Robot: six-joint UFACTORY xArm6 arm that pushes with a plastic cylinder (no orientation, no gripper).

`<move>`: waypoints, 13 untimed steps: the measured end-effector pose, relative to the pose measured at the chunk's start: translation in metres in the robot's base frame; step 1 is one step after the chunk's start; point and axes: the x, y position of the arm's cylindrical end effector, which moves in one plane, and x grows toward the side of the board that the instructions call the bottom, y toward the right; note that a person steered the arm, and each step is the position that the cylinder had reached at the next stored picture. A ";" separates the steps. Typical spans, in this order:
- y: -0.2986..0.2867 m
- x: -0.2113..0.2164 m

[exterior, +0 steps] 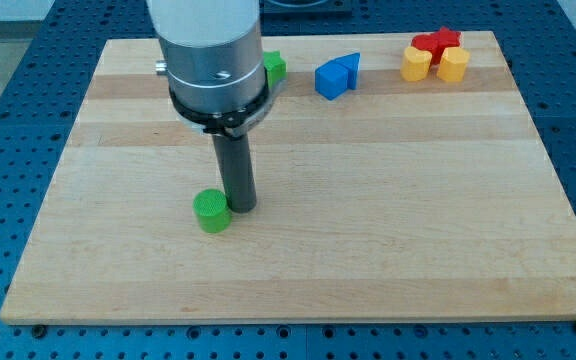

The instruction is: Push the green blocks together at the bottom left side of the board

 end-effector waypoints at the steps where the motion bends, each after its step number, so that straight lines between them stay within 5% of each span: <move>1: -0.022 0.001; 6: -0.116 0.015; 11: -0.067 -0.246; 13: 0.033 -0.287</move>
